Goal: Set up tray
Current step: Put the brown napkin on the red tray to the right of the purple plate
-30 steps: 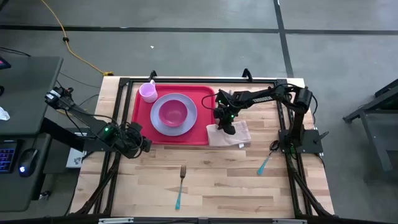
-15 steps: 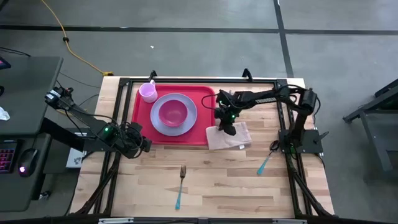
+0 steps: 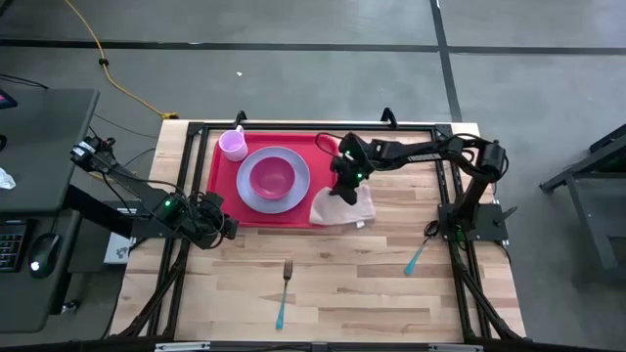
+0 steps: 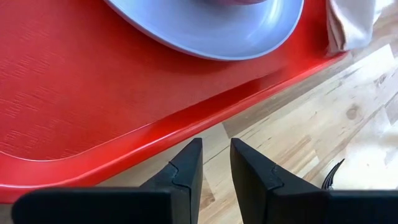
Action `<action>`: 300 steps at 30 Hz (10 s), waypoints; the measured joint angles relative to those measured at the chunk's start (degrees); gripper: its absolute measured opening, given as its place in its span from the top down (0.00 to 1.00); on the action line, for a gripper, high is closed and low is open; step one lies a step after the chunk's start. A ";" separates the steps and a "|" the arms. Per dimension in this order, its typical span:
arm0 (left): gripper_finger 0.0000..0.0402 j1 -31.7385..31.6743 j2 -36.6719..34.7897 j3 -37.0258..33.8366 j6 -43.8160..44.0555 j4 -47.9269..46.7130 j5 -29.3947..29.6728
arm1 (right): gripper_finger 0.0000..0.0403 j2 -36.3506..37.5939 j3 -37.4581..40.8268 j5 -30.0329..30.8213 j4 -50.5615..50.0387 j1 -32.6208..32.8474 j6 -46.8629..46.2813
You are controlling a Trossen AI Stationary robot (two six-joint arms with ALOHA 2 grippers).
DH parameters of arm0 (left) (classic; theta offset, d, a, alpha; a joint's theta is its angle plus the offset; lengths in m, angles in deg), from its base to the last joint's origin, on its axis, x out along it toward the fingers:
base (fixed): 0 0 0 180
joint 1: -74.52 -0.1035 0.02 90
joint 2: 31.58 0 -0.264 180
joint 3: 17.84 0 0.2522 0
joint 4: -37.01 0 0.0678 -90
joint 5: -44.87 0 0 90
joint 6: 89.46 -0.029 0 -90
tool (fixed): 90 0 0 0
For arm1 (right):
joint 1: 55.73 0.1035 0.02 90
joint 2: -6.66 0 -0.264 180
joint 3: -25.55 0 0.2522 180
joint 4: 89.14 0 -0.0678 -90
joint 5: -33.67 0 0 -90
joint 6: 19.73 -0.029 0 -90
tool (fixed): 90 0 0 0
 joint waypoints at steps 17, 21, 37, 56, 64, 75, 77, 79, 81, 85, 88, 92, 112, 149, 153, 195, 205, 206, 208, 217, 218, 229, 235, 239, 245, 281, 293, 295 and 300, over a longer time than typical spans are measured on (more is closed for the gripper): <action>0.72 0.00 0.00 0.00 -1.12 -0.64 0.00 | 1.00 0.00 -0.04 14.42 9.53 -6.50 -13.79; 0.72 -0.01 0.01 0.00 -1.23 -1.08 0.00 | 1.00 0.00 -0.04 18.01 9.89 -7.71 -16.65; 0.72 0.00 -0.01 0.00 -1.65 -1.50 -0.02 | 1.00 0.00 -0.04 24.76 12.30 -9.17 -35.93; 0.72 0.00 0.01 0.00 -4.51 -1.46 -0.13 | 1.00 0.00 -7.07 26.07 2.61 -9.87 -49.58; 0.72 0.01 0.00 0.00 -5.92 -1.43 -0.11 | 1.00 0.02 -14.26 25.68 -7.53 -12.58 -51.35; 0.72 0.00 -0.01 0.00 -7.72 -1.45 -0.11 | 1.00 -3.27 -15.19 21.66 -5.11 -9.05 -55.33; 0.72 -0.01 0.01 0.00 -7.71 -1.44 -0.11 | 1.00 -3.37 -15.19 20.76 -3.63 -8.09 -55.77; 0.72 0.00 -0.01 0.00 -7.75 -1.43 -0.11 | 1.00 -3.32 -15.21 20.45 -2.84 -7.48 -55.84; 0.72 0.01 0.01 0.00 -8.64 -1.43 -0.11 | 1.00 -3.34 -15.45 20.65 -2.69 -7.38 -56.05; 0.72 0.00 -0.01 0.00 -9.01 -1.40 -0.09 | 1.00 -3.35 -17.87 21.46 -2.39 -7.31 -56.00; 0.72 0.01 -0.01 0.00 -9.01 -1.39 -0.09 | 1.00 -3.34 -20.55 21.94 -2.58 -7.11 -55.66; 0.72 0.00 -0.01 0.00 -9.01 -1.41 -0.09 | 1.00 -3.32 -24.90 22.16 -3.68 -6.87 -54.31; 0.72 -0.01 0.00 0.00 -9.01 -1.41 -0.09 | 1.00 -3.32 -28.22 26.71 -9.26 0.20 -54.85; 0.72 0.01 -0.03 0.00 -20.87 -2.46 -19.17 | 1.00 2.21 -28.17 53.39 -22.58 16.51 -69.02; 0.72 0.01 -1.16 -0.04 -24.09 -5.94 -18.74 | 1.00 2.21 -28.17 58.30 -22.86 18.36 -72.80; 0.72 0.01 -31.66 0.00 -45.28 -13.47 -23.81 | 1.00 -7.26 -27.26 55.61 -28.41 15.21 -75.09; 0.72 0.01 -31.66 0.00 -42.81 -13.69 -20.24 | 1.00 -7.26 -27.26 53.18 -33.72 13.99 -70.02; 0.72 0.01 -31.66 0.00 -42.82 -13.67 -20.24 | 1.00 -7.26 -27.26 53.00 -34.38 13.97 -69.66; 0.72 0.01 -31.66 0.00 -42.74 -13.65 -20.22 | 1.00 -7.26 -27.26 52.82 -35.79 13.95 -68.87; 0.72 0.01 -31.66 0.00 -42.72 -13.50 -20.50 | 1.00 -7.23 -27.26 53.39 -38.13 13.95 -65.46; 0.72 0.01 -31.66 0.00 -42.72 -13.50 -20.50 | 1.00 -7.23 -27.26 53.43 -37.85 13.95 -64.86; 0.72 0.01 -31.64 0.00 -42.43 -13.43 -20.52 | 1.00 -10.83 -27.26 50.17 -33.35 13.45 -59.90; 0.72 -0.01 -31.64 0.00 -42.40 -13.44 -20.55 | 1.00 -11.23 -27.26 50.41 -33.50 13.34 -57.33; 0.72 0.01 -31.64 0.00 -42.39 -13.45 -20.55 | 1.00 -11.23 -27.26 49.70 -33.58 12.41 -55.84; 0.72 -0.01 -31.64 0.00 -42.37 -13.45 -20.55 | 1.00 -11.23 -27.26 49.86 -33.83 10.64 -55.30; 0.72 0.00 -31.66 0.00 -41.49 -13.21 -20.33 | 1.00 -18.63 -27.30 47.92 -25.88 8.99 -70.10; 0.72 0.00 -31.66 0.00 -41.51 -13.23 -20.33 | 1.00 -18.73 -27.30 50.53 -28.29 9.06 -75.58; 0.72 -0.01 -31.66 0.00 -41.51 -13.23 -20.33 | 1.00 -18.73 -27.30 50.59 -29.24 9.06 -76.72; 0.72 -0.01 -31.66 0.00 -41.93 -13.30 -20.77 | 1.00 -18.73 -27.30 50.74 -30.38 9.80 -78.74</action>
